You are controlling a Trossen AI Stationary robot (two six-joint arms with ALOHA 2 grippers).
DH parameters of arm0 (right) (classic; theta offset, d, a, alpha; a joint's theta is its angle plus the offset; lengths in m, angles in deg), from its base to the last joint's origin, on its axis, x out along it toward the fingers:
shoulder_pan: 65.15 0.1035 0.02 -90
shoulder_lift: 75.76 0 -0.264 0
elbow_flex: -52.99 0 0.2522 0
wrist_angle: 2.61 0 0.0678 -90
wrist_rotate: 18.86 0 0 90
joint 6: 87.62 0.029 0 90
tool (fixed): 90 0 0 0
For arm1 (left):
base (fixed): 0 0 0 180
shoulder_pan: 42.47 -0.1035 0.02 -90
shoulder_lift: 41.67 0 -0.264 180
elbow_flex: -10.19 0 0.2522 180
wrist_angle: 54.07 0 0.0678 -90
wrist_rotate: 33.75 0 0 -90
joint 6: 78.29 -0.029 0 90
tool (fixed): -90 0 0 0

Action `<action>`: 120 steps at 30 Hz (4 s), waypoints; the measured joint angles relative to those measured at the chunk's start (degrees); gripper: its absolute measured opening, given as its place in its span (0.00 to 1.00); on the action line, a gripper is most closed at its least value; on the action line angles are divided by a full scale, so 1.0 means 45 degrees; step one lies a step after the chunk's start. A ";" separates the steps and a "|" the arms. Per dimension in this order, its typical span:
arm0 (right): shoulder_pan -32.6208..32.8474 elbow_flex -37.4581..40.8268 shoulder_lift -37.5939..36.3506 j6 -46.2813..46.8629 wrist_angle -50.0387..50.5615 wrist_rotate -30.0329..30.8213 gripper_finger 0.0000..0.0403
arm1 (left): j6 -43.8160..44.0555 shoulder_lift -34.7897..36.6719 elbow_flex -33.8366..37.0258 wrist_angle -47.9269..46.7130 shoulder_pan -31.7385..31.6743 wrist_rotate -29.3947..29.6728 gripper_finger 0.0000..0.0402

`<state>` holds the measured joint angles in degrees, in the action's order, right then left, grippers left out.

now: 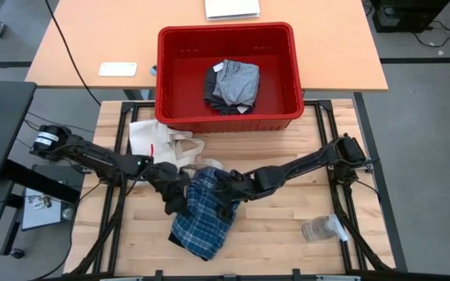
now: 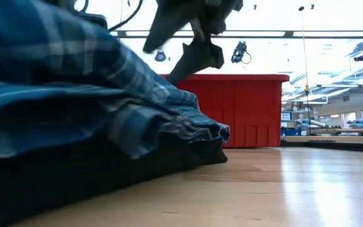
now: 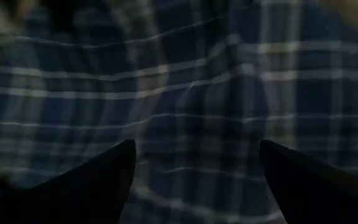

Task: Fold laundry
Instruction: Put the blue pants into the red bin

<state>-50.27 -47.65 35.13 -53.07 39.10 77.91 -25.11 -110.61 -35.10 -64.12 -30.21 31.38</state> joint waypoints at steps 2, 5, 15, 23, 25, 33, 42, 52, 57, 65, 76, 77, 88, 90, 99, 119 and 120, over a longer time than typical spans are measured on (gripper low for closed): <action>0.0016 -0.0407 0.0000 0.0127 0.0291 -0.1156 0.86 | 0.0008 -0.0001 0.0001 -0.0002 0.0353 0.0031 0.61; 0.0296 -0.0556 -0.0034 0.0928 0.0523 -0.1990 0.86 | 0.0063 0.0003 0.0005 -0.0006 0.0916 0.0182 0.60; 0.2358 0.0089 0.0283 0.1645 0.2423 -0.0844 0.86 | 0.0258 -0.0001 0.0010 -0.0589 0.2706 0.1451 0.58; 0.2034 0.1347 0.1245 0.0864 0.0386 -0.0017 0.86 | 0.0886 -0.0025 0.0010 -0.0413 0.3711 0.2513 0.58; 0.1769 0.1342 0.1390 0.0642 0.0168 0.0491 0.86 | 0.1243 -0.0026 0.0015 -0.0461 0.3969 0.2577 0.58; 0.0325 0.1332 0.1394 -0.1167 -0.1507 0.1600 0.86 | 0.1922 -0.0026 0.0010 -0.0377 0.4951 0.4679 0.58; -0.1786 0.1332 0.1391 -0.3118 -0.1425 0.1233 0.86 | 0.2323 -0.0026 0.0010 -0.0298 0.5098 0.5759 0.58; -0.2120 0.0289 -0.1022 -0.1716 0.3899 0.0210 0.86 | 0.2234 -0.0011 0.0010 -0.0313 0.5093 0.5314 0.58; -0.1520 0.0235 -0.1966 0.0955 0.3432 -0.1369 0.86 | 0.1940 0.0003 0.0010 -0.0949 0.5098 0.4481 0.58; 0.0988 0.0230 -0.1415 0.2097 -0.0301 -0.0172 0.86 | 0.1574 0.0003 0.0010 -0.1448 0.5094 0.4571 0.58; 0.2879 0.0235 0.0699 0.4029 -0.2262 0.0618 0.86 | 0.0370 0.1386 -0.0759 0.0066 0.5954 0.0197 0.58; 0.2888 0.0235 0.0780 0.4193 -0.2340 0.0592 0.86 | 0.0021 0.1589 -0.0856 0.0381 0.5992 0.0205 0.58; 0.2956 0.0235 0.0955 0.4433 -0.2673 0.0364 0.86 | -0.3905 0.2189 -0.1106 -0.4411 0.4472 1.1258 0.58; 0.3074 0.0235 0.0942 0.4433 -0.2646 0.0265 0.86 | -0.3716 0.2189 -0.1098 -0.5707 0.4075 1.2111 0.58; 0.2877 0.0660 0.0957 0.4123 0.0450 0.0867 0.86 | -0.3746 0.2032 -0.0194 -0.6302 0.2932 1.1616 0.58; 0.0009 0.0655 0.0571 -0.0925 0.3344 -0.0071 0.86 | -0.0297 0.1785 -0.0527 -0.6896 0.4050 0.9202 0.58; 0.0052 0.0403 0.0425 -0.0904 0.3730 -0.0214 0.86 | -0.0392 0.1990 -0.0672 -0.7533 0.4049 0.9203 0.58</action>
<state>-50.04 -45.83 37.05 -57.14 55.88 76.94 -26.88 -101.65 -38.12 -98.02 -11.99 72.79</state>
